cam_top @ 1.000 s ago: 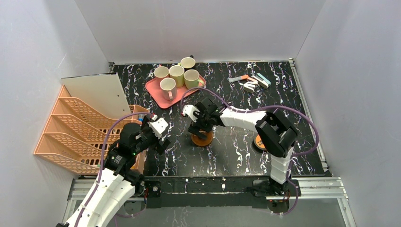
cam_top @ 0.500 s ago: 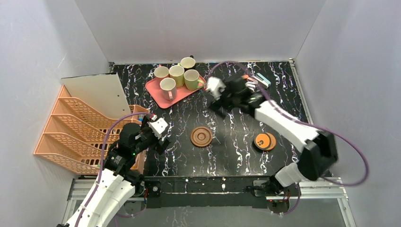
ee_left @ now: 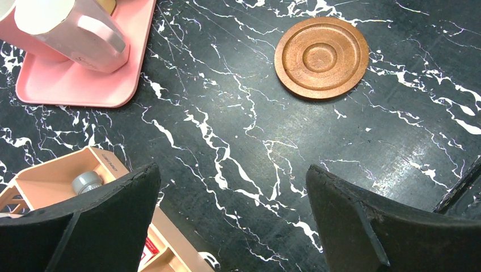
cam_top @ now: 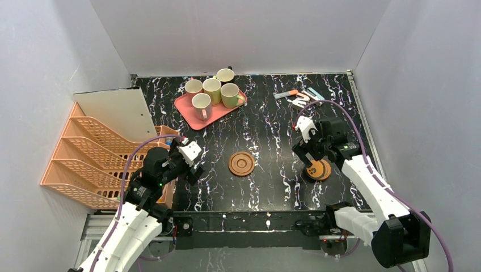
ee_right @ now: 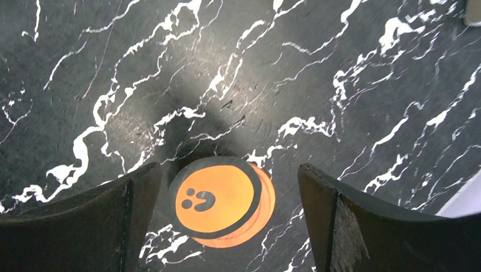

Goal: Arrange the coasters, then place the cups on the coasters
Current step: Move the coaster to the center of the board.

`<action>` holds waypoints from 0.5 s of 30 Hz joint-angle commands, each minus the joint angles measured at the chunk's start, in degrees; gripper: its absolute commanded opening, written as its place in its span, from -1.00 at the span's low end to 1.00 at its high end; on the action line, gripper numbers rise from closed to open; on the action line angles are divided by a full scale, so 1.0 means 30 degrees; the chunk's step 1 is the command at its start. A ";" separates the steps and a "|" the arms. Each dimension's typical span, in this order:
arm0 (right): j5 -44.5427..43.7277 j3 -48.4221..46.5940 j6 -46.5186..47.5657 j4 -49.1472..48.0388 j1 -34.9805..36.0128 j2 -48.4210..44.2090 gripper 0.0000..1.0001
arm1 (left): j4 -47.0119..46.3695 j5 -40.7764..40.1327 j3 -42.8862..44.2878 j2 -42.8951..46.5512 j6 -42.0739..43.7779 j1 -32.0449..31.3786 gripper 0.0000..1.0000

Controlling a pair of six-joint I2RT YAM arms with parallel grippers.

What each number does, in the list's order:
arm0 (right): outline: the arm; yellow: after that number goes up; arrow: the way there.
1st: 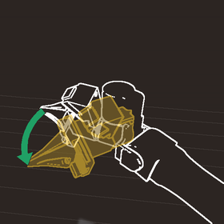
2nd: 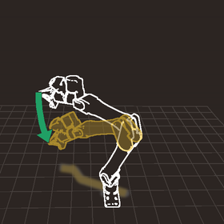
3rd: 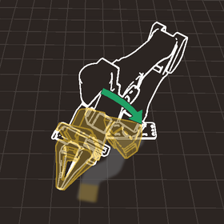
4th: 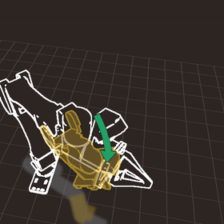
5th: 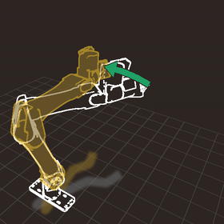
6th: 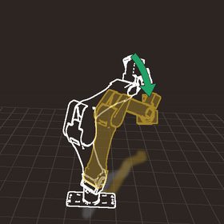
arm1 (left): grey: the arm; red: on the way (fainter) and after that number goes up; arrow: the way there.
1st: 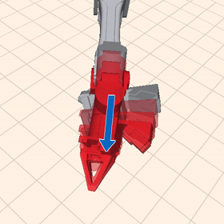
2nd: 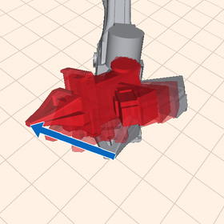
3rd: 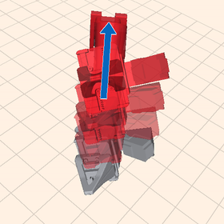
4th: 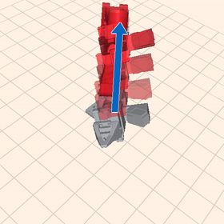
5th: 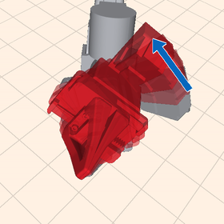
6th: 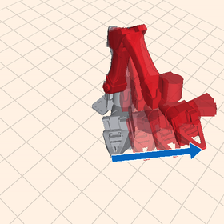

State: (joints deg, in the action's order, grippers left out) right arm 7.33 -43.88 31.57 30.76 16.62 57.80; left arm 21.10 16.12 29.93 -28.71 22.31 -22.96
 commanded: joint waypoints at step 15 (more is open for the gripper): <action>0.2021 0.0779 0.1497 0.1156 -0.0823 0.1728 0.97 | 0.0294 0.0196 -0.0061 0.0163 0.0083 0.0202 0.97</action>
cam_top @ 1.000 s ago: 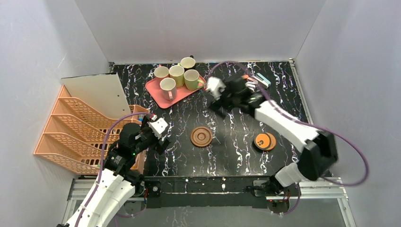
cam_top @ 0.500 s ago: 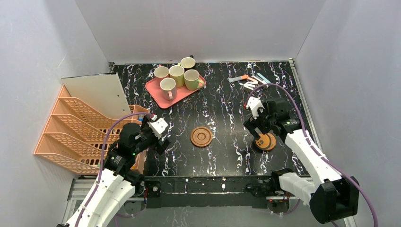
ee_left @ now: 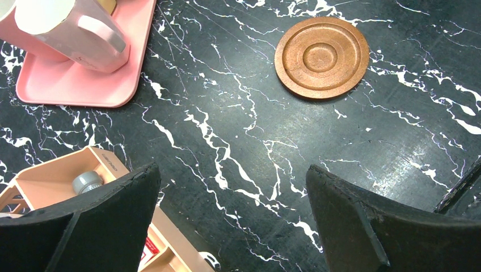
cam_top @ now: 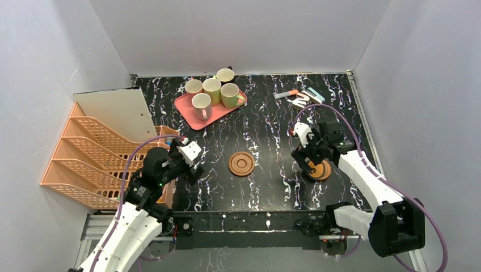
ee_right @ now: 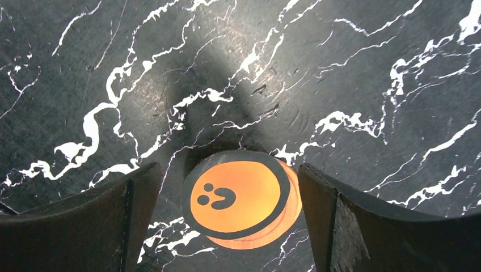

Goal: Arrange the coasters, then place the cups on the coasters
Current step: Move the coaster to the center of the board.

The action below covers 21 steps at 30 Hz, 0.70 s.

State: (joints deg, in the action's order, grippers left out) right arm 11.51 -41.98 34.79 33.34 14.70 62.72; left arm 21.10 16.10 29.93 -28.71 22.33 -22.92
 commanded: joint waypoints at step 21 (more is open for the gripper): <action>0.0076 0.1585 0.0620 0.0101 -0.0183 -0.0934 0.97 | 0.0169 -0.0026 -0.0078 0.0067 -0.0030 0.0256 0.96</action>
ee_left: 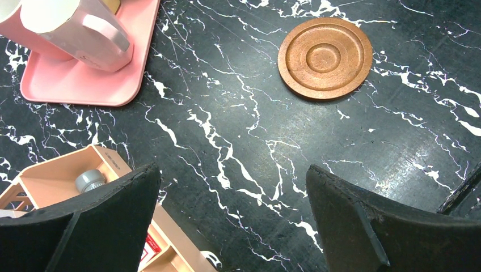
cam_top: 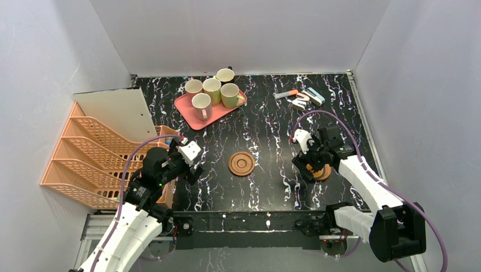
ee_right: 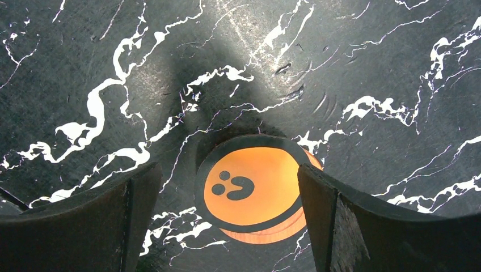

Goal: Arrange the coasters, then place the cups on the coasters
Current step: Move the coaster to the center of the board.

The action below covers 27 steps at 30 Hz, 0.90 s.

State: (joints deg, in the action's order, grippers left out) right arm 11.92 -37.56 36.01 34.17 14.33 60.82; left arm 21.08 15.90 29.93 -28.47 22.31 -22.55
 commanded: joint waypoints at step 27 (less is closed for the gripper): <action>-0.1922 0.1453 0.0277 -0.2026 -0.0059 0.1255 0.97 | 0.0095 -0.0122 -0.0134 0.0115 -0.0023 0.0213 0.96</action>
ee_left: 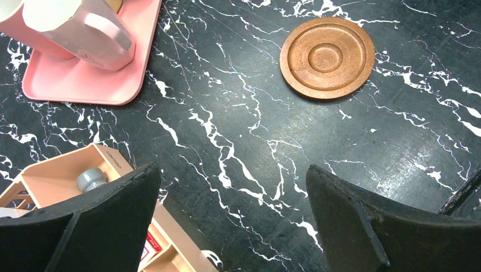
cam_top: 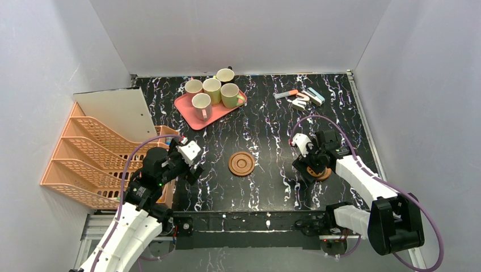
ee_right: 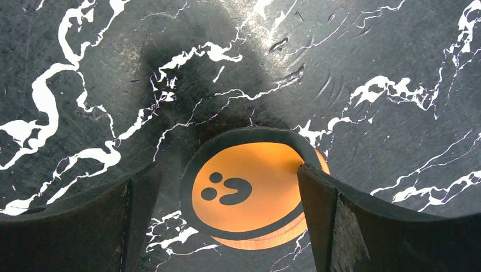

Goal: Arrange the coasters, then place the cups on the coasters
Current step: Move the coaster to the center of the board.

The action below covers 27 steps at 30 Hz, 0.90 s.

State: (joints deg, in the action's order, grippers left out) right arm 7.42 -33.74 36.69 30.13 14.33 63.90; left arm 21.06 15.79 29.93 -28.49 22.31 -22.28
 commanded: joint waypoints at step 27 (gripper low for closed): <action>0.4854 -0.2529 0.1157 -0.0824 -0.0015 0.2426 0.97 | -0.0099 -0.0591 -0.0163 0.0168 -0.0168 0.0221 0.96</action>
State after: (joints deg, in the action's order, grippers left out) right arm 17.02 -37.01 39.13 29.95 14.31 68.55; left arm 20.97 14.37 29.89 -28.16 22.06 -21.87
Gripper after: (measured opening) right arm 0.985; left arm 0.981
